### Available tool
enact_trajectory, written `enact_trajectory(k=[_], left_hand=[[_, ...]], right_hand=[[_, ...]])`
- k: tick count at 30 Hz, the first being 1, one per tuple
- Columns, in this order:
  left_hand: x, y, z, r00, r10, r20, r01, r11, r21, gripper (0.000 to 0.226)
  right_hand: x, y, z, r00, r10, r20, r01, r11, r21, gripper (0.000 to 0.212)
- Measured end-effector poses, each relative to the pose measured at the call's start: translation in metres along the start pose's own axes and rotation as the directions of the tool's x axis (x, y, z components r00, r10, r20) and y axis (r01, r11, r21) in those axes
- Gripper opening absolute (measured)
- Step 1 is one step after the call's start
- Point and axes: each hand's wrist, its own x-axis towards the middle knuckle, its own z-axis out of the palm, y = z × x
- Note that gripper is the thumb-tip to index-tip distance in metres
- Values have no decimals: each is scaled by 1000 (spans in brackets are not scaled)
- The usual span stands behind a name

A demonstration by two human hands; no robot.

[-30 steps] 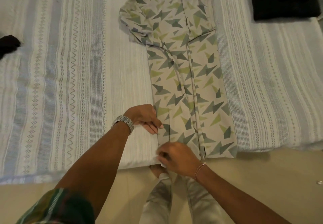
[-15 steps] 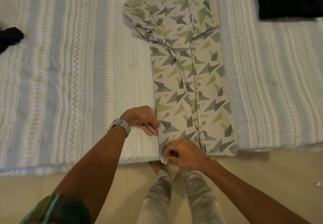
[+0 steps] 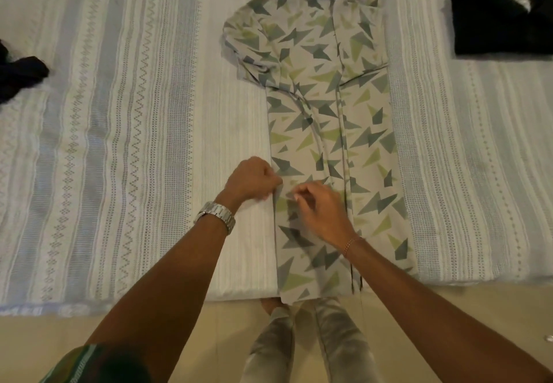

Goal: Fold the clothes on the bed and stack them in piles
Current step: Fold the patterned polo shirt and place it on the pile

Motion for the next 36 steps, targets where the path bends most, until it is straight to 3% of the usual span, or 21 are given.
enact_trajectory(k=[2,5,10,14,16,20,23,24,27,29,32,34,36], left_hand=[[16,4,-4,967,79,-241,-68,996,56,13],[41,8,-12,943,63,-328,-96,991,-88,13],[89,14,-44,942,-117,-314,-63,859,-508,38],[138,31,-78,914,-210,-347,-100,711,-696,88],[162,43,-94,882,-281,-379,-127,633,-764,102],[196,66,-119,826,-474,-306,-85,431,-899,84],[215,69,-134,842,-507,-185,-27,303,-953,94],[219,69,-139,834,-522,-179,-26,288,-957,84],[225,79,-156,843,-527,-108,58,288,-956,28],[227,95,-165,881,-471,-50,98,286,-953,12],[234,127,-172,919,-391,-51,110,379,-919,17],[243,148,-170,922,-352,-161,52,523,-851,26],[248,171,-167,928,-292,-233,-19,586,-810,30]], right_hand=[[28,0,1,999,-52,-5,52,997,-54,17],[63,-4,1,994,-104,-23,101,990,-99,28],[119,-13,1,994,-104,-29,102,991,-86,38],[173,-20,1,983,-179,-50,173,980,-95,35],[199,-26,-2,981,-187,-53,182,980,-85,36],[237,-29,-7,998,-52,-22,53,999,14,48],[257,-23,-16,999,30,-21,-30,1000,9,57],[261,-22,-19,998,60,-8,-60,998,-1,59],[273,-18,-21,989,135,65,-134,991,-32,67],[283,-20,-27,973,186,135,-191,981,21,65],[300,-29,-50,902,354,247,-428,813,396,34],[314,-27,-67,922,366,128,-378,777,503,30],[332,-26,-79,942,334,32,-291,766,574,48]])
